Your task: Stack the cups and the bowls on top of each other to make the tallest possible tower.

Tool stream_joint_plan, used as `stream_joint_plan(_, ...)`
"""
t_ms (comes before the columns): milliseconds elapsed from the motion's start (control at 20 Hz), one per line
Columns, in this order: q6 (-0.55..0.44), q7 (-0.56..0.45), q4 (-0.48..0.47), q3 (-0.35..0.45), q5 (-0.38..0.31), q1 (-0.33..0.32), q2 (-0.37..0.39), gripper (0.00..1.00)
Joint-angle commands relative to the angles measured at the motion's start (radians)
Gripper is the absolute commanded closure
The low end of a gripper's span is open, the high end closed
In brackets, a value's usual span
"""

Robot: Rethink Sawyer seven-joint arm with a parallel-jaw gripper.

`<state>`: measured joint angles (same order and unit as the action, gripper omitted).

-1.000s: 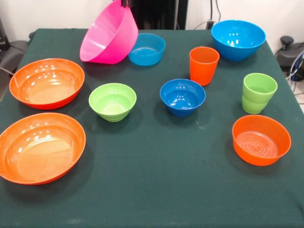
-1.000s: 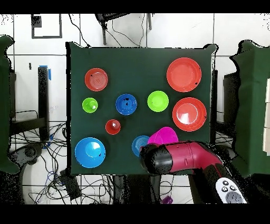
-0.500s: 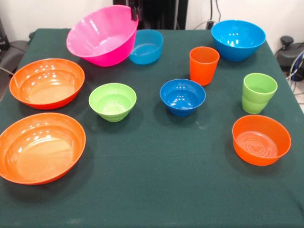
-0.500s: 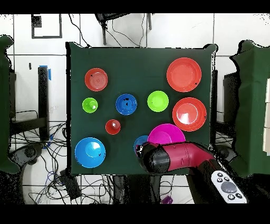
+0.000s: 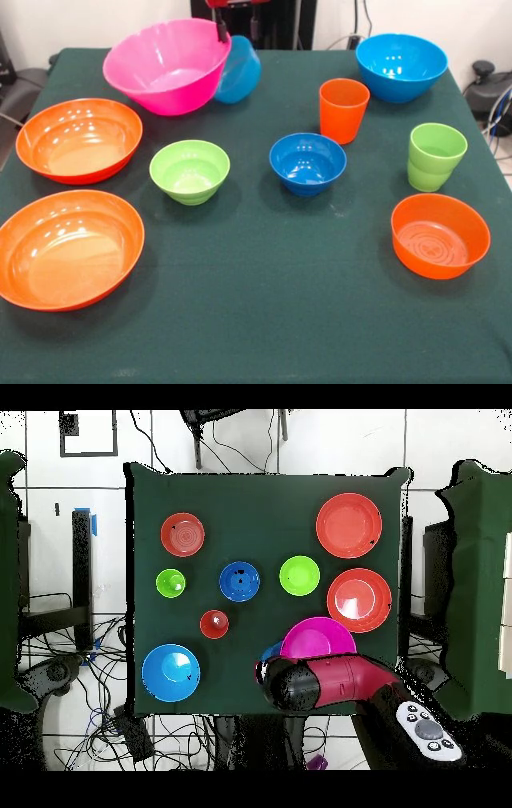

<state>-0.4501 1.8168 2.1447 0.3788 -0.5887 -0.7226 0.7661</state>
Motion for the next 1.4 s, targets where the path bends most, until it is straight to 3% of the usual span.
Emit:
stream_joint_plan(50,0.038,0.025,0.017,0.002,-0.046,0.014,-0.051,0.00)
stream_joint_plan(700,0.030,0.030,0.009,-0.019,-0.062,0.021,-0.048,0.00)
stream_joint_plan(1000,0.072,0.042,0.001,-0.031,-0.095,0.037,-0.063,0.00)
stream_joint_plan(1400,0.101,0.107,-0.055,-0.110,-0.144,0.128,-0.154,0.00)
